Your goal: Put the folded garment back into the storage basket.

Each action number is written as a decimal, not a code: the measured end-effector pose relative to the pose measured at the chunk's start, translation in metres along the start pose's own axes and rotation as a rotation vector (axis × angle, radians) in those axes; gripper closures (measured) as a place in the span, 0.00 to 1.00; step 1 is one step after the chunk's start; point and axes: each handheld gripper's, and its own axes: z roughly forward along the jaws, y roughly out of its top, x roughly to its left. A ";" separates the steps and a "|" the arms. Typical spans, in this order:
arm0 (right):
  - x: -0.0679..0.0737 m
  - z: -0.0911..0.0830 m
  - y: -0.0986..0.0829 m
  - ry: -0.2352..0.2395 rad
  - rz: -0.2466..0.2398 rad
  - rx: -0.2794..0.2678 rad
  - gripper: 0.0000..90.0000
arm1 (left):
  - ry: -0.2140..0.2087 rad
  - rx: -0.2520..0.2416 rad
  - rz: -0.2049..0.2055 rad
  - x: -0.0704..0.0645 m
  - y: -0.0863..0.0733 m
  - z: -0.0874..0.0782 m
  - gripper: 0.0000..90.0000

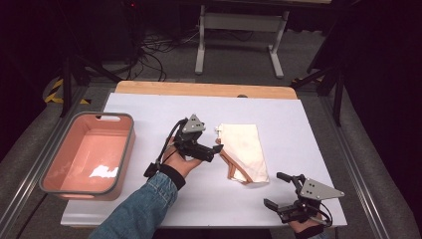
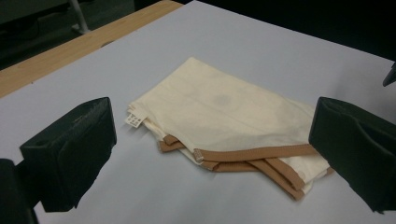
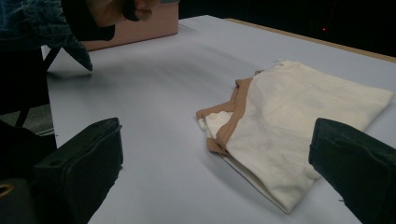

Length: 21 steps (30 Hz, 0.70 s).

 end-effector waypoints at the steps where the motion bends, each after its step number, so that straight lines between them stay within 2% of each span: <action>1: 0.000 0.000 0.000 0.000 0.001 0.001 0.04 | 0.008 0.007 0.002 0.000 0.001 0.002 0.02; 2: 0.000 0.000 0.000 0.002 0.002 0.001 0.04 | 0.017 0.007 0.004 0.000 0.003 0.003 0.02; 5: -0.001 0.000 0.000 0.017 0.007 -0.003 0.04 | 0.006 0.011 0.000 0.002 0.005 0.008 0.06; 6: -0.001 0.000 0.000 0.019 0.007 -0.003 0.04 | -0.008 0.032 0.011 0.003 0.008 0.014 0.06; 14: -0.002 -0.001 0.000 0.023 0.009 -0.004 0.04 | 0.016 0.070 0.027 0.007 0.012 0.031 0.06; 18: -0.002 -0.001 0.000 0.028 0.010 -0.004 0.04 | 0.036 0.086 -0.003 0.011 0.015 0.040 0.07; 20: -0.002 -0.001 0.000 0.026 0.006 -0.004 0.04 | 0.062 0.079 -0.019 0.014 0.015 0.042 0.09; 21: -0.002 -0.001 0.000 0.026 0.007 -0.005 0.04 | 0.061 0.075 -0.026 0.016 0.015 0.043 0.10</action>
